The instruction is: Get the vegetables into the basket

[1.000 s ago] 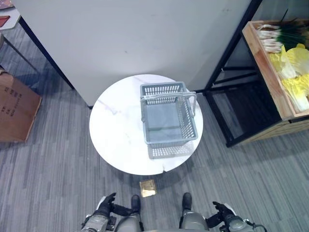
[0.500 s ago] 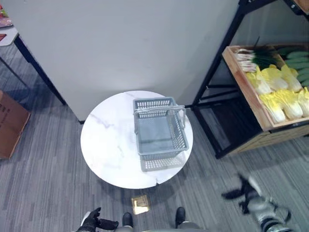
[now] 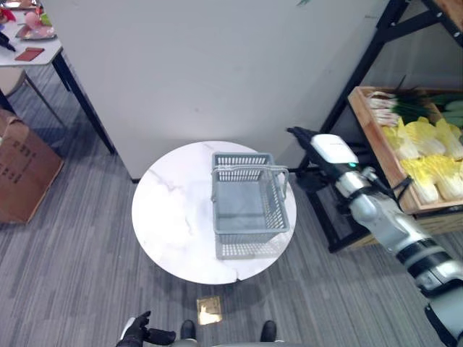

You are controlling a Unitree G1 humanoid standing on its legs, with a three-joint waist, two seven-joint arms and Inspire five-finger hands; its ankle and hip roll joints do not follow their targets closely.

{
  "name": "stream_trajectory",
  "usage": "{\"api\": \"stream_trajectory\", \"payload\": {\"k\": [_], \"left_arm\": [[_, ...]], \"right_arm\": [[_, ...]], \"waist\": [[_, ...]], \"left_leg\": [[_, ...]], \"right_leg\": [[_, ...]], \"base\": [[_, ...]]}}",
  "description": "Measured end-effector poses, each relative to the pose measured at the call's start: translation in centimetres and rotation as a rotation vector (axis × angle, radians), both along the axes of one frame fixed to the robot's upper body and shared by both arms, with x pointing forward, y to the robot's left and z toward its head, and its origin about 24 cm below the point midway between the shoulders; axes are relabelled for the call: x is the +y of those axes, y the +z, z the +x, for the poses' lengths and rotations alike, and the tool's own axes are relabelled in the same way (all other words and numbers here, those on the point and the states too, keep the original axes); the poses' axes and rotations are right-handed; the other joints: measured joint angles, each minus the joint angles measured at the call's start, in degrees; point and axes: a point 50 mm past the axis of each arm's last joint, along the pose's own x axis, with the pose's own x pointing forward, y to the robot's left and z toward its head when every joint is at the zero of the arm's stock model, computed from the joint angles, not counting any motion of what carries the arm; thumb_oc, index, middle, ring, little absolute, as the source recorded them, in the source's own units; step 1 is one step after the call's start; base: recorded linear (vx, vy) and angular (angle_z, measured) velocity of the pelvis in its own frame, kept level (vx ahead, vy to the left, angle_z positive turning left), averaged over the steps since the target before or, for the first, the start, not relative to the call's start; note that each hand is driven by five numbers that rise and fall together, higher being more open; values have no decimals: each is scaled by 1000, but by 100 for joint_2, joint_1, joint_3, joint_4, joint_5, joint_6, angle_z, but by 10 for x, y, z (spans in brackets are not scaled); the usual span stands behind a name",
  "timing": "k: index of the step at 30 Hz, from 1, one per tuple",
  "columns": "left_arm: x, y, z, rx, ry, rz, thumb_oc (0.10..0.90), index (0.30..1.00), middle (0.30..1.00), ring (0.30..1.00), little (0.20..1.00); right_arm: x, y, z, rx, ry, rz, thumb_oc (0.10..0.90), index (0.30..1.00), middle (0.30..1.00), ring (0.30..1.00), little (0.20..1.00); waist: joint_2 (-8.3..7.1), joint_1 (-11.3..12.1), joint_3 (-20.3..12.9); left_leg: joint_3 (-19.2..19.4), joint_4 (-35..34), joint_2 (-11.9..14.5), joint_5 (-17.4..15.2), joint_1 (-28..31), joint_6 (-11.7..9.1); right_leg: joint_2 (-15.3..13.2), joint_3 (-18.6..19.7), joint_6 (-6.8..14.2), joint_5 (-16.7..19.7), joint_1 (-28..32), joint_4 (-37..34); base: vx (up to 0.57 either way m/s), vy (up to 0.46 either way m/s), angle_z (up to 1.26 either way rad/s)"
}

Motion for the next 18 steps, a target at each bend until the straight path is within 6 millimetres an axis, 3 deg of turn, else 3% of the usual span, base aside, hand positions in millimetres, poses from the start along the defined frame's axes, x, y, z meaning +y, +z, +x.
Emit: {"api": "stream_trajectory", "payload": {"k": [2,3,4,8,12,18], "left_arm": [[-1,0,4,-10,-1,-1,900,1000,1000,1000,1000],[-2,2,10,-25,-14,-1,900,1000,1000,1000,1000],[-2,3,16,-42,-39,14,900,1000,1000,1000,1000],[-4,8,34,-96,-61,26,900,1000,1000,1000,1000],[-2,12,44,-125,-74,47,900,1000,1000,1000,1000],[-1,13,46,-130,-72,68,900,1000,1000,1000,1000]], "right_arm": [[24,-1,11,23,59,-39,900,1000,1000,1000,1000],[26,0,12,29,72,-57,900,1000,1000,1000,1000],[37,6,26,29,87,-123,900,1000,1000,1000,1000],[32,26,45,3,16,-171,900,1000,1000,1000,1000],[26,32,58,10,-68,-191,900,1000,1000,1000,1000],[17,21,62,38,-149,-187,900,1000,1000,1000,1000]], "waist": [[17,37,66],[22,135,101],[20,205,239],[-10,423,496],[-23,450,775],[-28,494,866]], "left_leg": [[-25,6,8,4,-28,-6],[-72,7,10,16,-75,-21],[-138,53,23,23,-153,-35],[-214,80,70,86,-419,-67],[-301,125,106,99,-572,-75],[-305,125,158,105,-697,-85]], "right_leg": [[7,-14,-4,-3,-13,-1],[8,-48,-9,-6,-21,0],[32,-93,-10,-6,-56,-1],[69,-163,-26,3,-252,0],[112,-217,-53,-14,-327,1],[165,-215,-71,-17,-463,1]], "base": [[-24,-44,12],[-43,-49,19],[-37,-35,23],[-28,-31,13],[-7,-37,7],[0,-3,1]]}}
